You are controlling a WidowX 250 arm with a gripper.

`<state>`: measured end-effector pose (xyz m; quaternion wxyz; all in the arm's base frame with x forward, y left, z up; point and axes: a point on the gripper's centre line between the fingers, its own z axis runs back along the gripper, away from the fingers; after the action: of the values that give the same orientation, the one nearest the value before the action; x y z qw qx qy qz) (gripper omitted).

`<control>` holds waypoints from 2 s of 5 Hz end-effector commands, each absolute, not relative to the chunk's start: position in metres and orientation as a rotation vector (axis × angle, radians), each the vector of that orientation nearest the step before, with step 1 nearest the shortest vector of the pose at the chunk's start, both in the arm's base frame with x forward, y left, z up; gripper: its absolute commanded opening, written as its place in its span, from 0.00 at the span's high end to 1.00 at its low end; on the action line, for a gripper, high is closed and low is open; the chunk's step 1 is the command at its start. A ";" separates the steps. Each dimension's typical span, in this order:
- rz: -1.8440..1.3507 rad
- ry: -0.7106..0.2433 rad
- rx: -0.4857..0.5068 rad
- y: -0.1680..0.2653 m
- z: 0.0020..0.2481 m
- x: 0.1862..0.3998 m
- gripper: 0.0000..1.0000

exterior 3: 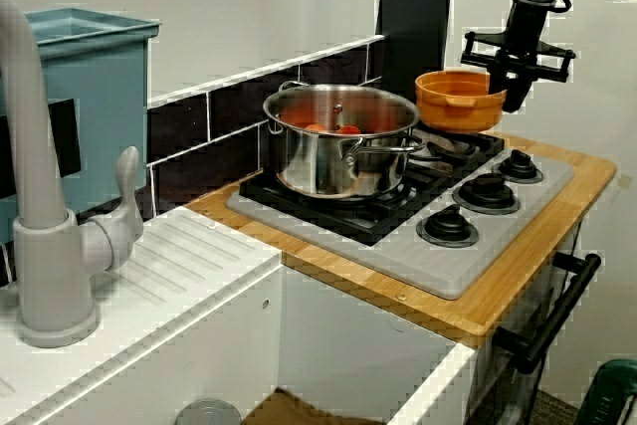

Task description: Lift pot from stove

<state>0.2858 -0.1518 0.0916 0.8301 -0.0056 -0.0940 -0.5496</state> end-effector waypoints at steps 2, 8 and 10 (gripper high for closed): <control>-1.154 -0.333 -0.023 -0.156 0.143 0.302 1.00; -1.150 -0.414 -0.094 -0.164 0.193 0.309 1.00; -1.157 -0.438 -0.119 -0.167 0.210 0.311 1.00</control>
<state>0.3046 -0.1652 0.1785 0.8247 -0.0663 -0.1608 -0.5381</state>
